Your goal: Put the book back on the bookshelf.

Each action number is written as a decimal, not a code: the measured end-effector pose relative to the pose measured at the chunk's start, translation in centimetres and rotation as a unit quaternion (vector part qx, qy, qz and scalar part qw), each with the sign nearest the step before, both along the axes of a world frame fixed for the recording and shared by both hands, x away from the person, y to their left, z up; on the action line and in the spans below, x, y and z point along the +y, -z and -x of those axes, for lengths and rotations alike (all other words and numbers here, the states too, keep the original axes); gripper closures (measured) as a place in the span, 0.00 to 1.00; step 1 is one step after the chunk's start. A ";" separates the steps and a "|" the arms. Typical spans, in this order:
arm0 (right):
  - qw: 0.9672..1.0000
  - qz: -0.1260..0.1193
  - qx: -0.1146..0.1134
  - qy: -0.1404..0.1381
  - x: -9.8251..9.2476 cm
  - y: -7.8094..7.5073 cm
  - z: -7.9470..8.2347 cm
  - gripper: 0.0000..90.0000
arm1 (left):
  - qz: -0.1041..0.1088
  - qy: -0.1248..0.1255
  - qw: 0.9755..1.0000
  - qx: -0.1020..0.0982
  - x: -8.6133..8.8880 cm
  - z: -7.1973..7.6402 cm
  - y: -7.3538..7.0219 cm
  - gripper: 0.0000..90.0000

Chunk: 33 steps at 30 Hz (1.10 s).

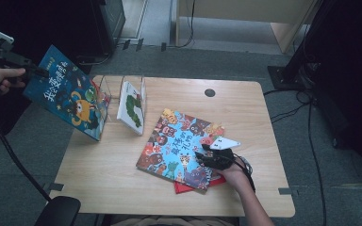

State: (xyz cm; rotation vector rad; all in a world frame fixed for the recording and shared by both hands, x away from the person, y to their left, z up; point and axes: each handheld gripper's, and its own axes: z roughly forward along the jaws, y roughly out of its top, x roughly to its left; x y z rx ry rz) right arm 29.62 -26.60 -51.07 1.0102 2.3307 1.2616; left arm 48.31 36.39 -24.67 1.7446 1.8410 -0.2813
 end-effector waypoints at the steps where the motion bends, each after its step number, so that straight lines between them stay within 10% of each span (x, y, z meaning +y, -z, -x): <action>1: 1.000 0.000 0.000 0.000 0.0 0.0 0.0 0.59 | 0.001 0.000 1.000 -0.003 0.1 0.1 -0.3 0.70; 16: 1.000 -0.014 0.022 0.010 -0.8 -0.3 -0.6 0.62 | -0.006 -0.005 0.999 -0.036 0.8 2.3 -4.4 0.67; 33: 0.999 0.008 0.046 0.015 -1.3 -0.9 -2.1 0.55 | -0.013 0.037 0.997 -0.069 -3.6 3.9 -6.2 0.65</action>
